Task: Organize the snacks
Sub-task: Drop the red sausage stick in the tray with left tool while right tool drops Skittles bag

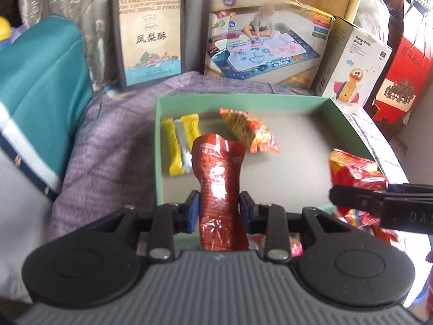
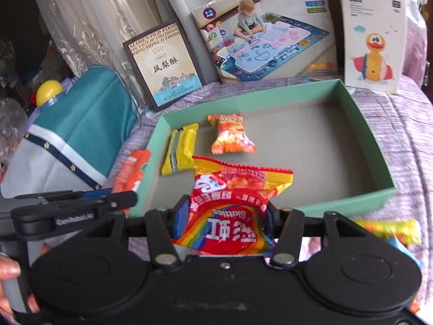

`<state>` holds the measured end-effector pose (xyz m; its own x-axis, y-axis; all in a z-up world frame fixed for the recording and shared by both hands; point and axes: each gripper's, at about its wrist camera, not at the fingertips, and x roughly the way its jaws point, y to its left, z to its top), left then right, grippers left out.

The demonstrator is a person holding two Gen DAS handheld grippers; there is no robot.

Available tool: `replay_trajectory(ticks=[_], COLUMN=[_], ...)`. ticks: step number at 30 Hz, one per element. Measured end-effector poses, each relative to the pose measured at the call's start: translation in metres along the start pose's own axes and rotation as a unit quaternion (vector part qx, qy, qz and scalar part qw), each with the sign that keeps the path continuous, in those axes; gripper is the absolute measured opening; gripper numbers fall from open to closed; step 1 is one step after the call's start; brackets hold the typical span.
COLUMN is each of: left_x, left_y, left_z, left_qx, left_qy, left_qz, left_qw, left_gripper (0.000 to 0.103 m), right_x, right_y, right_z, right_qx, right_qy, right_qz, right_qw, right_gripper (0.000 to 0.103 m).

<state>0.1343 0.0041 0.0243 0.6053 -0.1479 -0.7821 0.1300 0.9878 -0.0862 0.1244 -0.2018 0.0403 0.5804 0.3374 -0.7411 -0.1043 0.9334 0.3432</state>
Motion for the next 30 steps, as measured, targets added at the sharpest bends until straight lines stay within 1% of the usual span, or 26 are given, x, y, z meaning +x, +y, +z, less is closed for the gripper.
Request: replay_trajectory(ticks=[3, 7, 11, 12, 14, 15, 16, 17, 18, 19, 20, 21, 23, 26, 30], left_x=[0.025, 0.054, 0.069, 0.072, 0.074, 0.074, 0.072, 0.069, 0.065, 0.062, 0.059, 0.057, 0.052, 0.045, 0.031], left_y=[-0.002, 0.007, 0.014, 0.015, 0.016, 0.016, 0.016, 0.015, 0.013, 0.012, 0.01, 0.009, 0.007, 0.006, -0.001], left_z=[0.012, 0.015, 0.016, 0.015, 0.014, 0.014, 0.013, 0.013, 0.012, 0.012, 0.013, 0.014, 0.015, 0.016, 0.011], left_qx=[0.012, 0.004, 0.01, 0.012, 0.014, 0.016, 0.019, 0.021, 0.025, 0.028, 0.029, 0.028, 0.021, 0.005, 0.005], left_qy=[0.006, 0.028, 0.037, 0.038, 0.037, 0.033, 0.027, 0.019, 0.01, 0.004, -0.001, -0.004, -0.008, -0.005, -0.004], left_qz=[0.011, 0.015, 0.018, 0.02, 0.03, 0.035, 0.035, 0.036, 0.037, 0.038, 0.038, 0.039, 0.04, 0.035, 0.035], left_qw=[0.9998, 0.9995, 0.9991, 0.999, 0.9988, 0.9987, 0.9989, 0.999, 0.9989, 0.9989, 0.9988, 0.9988, 0.9989, 0.9993, 0.9994], left_gripper=[0.031, 0.031, 0.033, 0.036, 0.038, 0.053, 0.062, 0.076, 0.086, 0.09, 0.096, 0.1, 0.103, 0.103, 0.103], right_x=[0.028, 0.064, 0.088, 0.093, 0.1, 0.101, 0.101, 0.098, 0.095, 0.092, 0.09, 0.086, 0.08, 0.069, 0.052], right_y=[0.003, 0.003, 0.006, 0.006, 0.006, 0.004, 0.003, 0.002, 0.002, 0.002, 0.002, 0.002, 0.001, -0.003, -0.007], right_z=[0.016, 0.024, 0.025, 0.025, 0.029, 0.031, 0.032, 0.033, 0.035, 0.036, 0.037, 0.037, 0.036, 0.032, 0.027], right_qx=[0.0, 0.007, 0.006, 0.006, 0.015, 0.023, 0.029, 0.031, 0.028, 0.025, 0.022, 0.018, 0.014, 0.015, 0.02], right_qy=[0.018, 0.046, 0.064, 0.067, 0.072, 0.072, 0.069, 0.061, 0.05, 0.044, 0.04, 0.038, 0.037, 0.04, 0.038], right_qz=[0.005, 0.011, 0.015, 0.017, 0.018, 0.023, 0.026, 0.025, 0.022, 0.018, 0.015, 0.012, 0.008, 0.002, -0.006], right_qw=[1.0, 0.999, 0.998, 0.998, 0.997, 0.997, 0.997, 0.997, 0.998, 0.999, 0.999, 0.999, 0.999, 0.999, 0.999], right_gripper=[0.052, 0.052, 0.053, 0.054, 0.058, 0.063, 0.077, 0.092, 0.095, 0.1, 0.103, 0.103, 0.103, 0.103, 0.103])
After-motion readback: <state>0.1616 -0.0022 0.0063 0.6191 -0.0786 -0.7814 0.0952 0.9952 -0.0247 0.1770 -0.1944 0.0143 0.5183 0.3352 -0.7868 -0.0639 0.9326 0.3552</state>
